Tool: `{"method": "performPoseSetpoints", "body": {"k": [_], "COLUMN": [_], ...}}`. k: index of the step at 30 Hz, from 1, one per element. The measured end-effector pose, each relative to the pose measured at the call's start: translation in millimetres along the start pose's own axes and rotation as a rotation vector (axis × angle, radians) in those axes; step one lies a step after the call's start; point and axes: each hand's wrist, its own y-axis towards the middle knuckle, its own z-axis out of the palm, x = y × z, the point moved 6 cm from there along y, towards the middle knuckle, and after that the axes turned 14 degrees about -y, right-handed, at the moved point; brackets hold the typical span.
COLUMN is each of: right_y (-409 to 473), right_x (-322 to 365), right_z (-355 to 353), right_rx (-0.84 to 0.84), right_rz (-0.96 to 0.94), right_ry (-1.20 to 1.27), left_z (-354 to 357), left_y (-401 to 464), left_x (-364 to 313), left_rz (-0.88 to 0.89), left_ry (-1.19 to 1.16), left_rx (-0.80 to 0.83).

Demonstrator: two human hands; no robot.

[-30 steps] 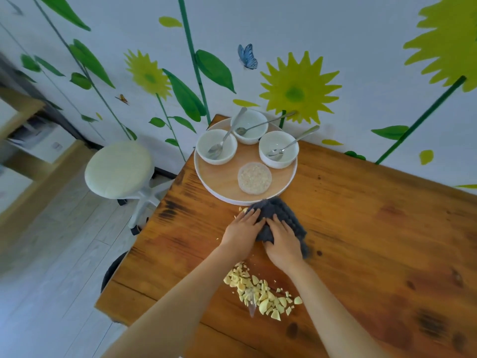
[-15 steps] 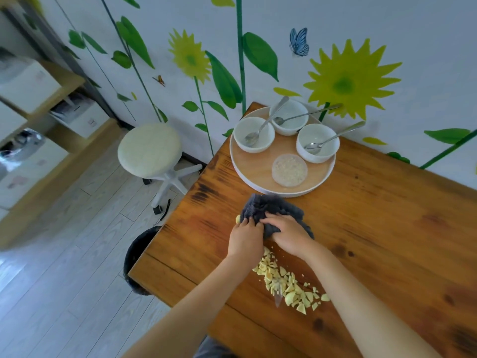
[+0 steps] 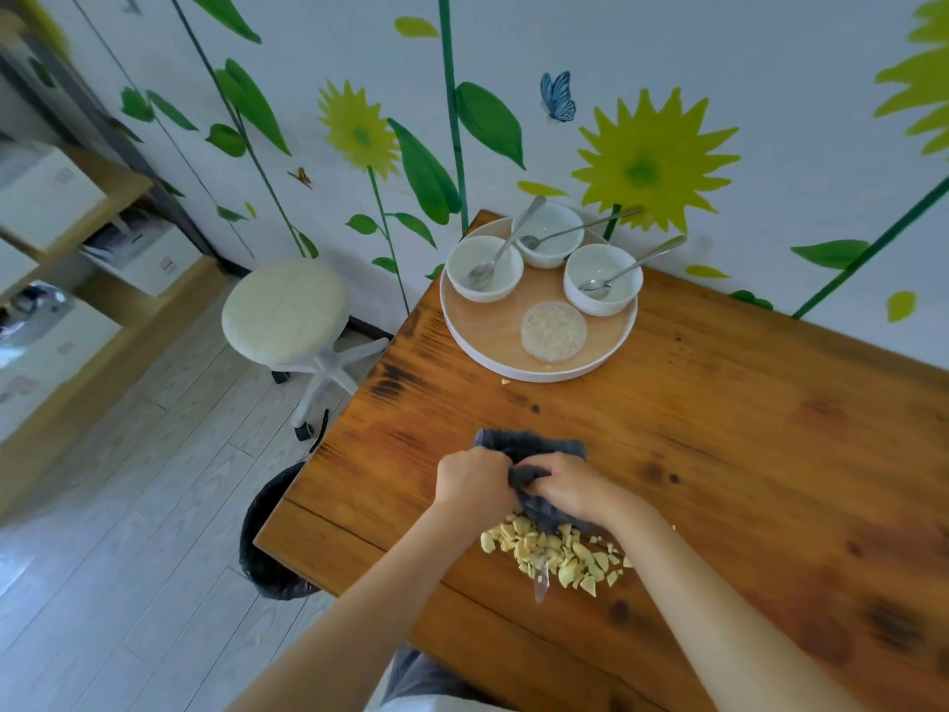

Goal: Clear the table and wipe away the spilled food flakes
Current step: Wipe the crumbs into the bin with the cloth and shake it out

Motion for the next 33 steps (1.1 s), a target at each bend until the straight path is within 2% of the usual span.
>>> {"method": "performPoseSetpoints", "body": {"k": [7, 16, 22, 30, 33], "right_y": [-32, -118, -180, -231, -239], "right_x": [3, -33, -92, -163, -181], "right_z": [-44, -111, -115, -83, -78], "right_rx": [-0.217, -0.506, -0.637, -0.861, -0.874], "right_rz": [-0.047, 0.066, 0.237, 0.495, 0.590], "right_ry": [0.044, 0.067, 0.046, 0.092, 0.086], "left_z": [-45, -75, -38, 26, 44], "left_y": [0, 0, 1, -5, -4], "left_x": [-31, -129, -204, -284, -299], "left_rz": [0.116, 0.400, 0.632, 0.957, 1.031], "left_ry": [-0.091, -0.206, -0.268, -0.105, -0.027], "left_rx": [-0.105, -0.125, 0.067, 0.177, 0.201]}}
